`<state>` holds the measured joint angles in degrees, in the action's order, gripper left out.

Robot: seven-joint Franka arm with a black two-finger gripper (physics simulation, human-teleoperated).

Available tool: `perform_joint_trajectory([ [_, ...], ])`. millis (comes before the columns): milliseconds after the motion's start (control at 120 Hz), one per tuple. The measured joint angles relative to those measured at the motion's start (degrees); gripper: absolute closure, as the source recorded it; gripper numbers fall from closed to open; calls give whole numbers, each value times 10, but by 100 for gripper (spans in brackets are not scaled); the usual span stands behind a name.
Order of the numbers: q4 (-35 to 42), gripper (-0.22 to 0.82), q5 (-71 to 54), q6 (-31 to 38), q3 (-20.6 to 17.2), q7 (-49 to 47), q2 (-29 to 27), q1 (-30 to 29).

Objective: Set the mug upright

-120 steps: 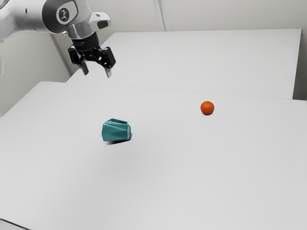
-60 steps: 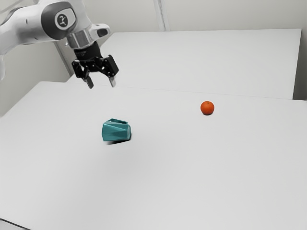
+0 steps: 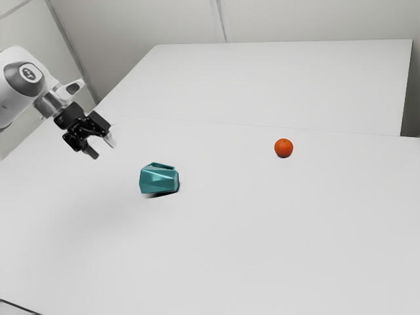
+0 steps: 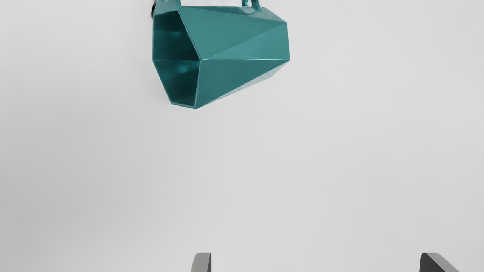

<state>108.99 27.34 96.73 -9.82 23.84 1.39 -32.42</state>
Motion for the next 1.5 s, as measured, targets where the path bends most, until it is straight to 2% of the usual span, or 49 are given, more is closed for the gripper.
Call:
perform_joint_trajectory([
  [142,33,0,52,34,1,104,11,-36],
  [367,60,0,106,64,0,234,33,22],
  [617,77,0,145,79,0,332,56,-8],
  [1000,85,0,184,89,0,421,103,-8],
  [1500,47,0,267,119,1,476,177,-20],
])
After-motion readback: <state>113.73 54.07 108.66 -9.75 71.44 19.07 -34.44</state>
